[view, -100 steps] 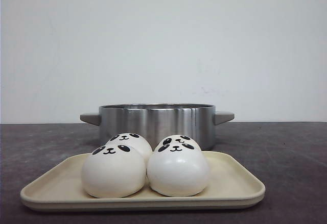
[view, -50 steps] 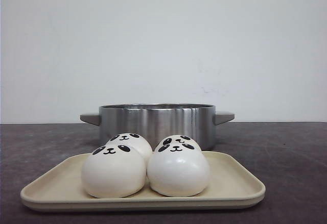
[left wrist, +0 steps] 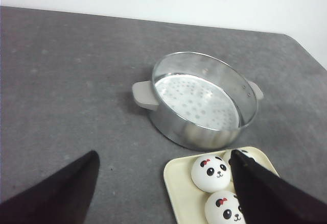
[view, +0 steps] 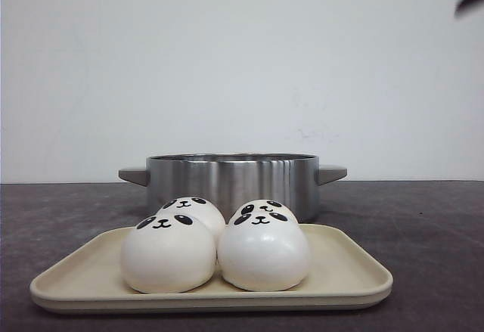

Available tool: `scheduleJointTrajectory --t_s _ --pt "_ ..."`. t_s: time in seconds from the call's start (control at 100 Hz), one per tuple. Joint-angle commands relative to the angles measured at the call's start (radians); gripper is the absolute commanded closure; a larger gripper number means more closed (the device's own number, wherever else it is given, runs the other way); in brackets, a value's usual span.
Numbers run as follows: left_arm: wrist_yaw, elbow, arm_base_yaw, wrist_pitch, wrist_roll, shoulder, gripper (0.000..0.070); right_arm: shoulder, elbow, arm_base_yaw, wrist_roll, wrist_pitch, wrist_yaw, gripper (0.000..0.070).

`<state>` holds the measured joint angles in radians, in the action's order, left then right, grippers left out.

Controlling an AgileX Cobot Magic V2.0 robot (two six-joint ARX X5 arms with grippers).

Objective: Steam buns
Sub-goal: 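Lower the right gripper onto the rear panda bun nearest it and grasp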

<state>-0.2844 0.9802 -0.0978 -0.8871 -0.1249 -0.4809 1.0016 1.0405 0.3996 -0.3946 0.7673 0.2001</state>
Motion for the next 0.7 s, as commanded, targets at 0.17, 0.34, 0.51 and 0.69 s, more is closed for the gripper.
scheduleJointTrajectory --t_s 0.17,0.34,0.51,0.69 --pt "0.004 0.018 -0.034 0.011 0.011 -0.001 0.0231 0.249 0.096 0.238 -0.006 0.019 -0.139 0.0056" --pt "0.003 0.018 -0.035 0.011 0.010 -0.001 0.0231 0.432 0.106 0.294 -0.021 0.013 -0.137 0.0056" --pt "0.004 0.018 -0.036 0.011 0.002 -0.001 0.0231 0.571 0.106 0.306 -0.020 -0.055 -0.123 0.0056" --pt "0.003 0.018 -0.047 0.011 0.002 -0.001 0.0231 0.645 0.106 0.306 -0.025 -0.164 -0.118 0.0057"
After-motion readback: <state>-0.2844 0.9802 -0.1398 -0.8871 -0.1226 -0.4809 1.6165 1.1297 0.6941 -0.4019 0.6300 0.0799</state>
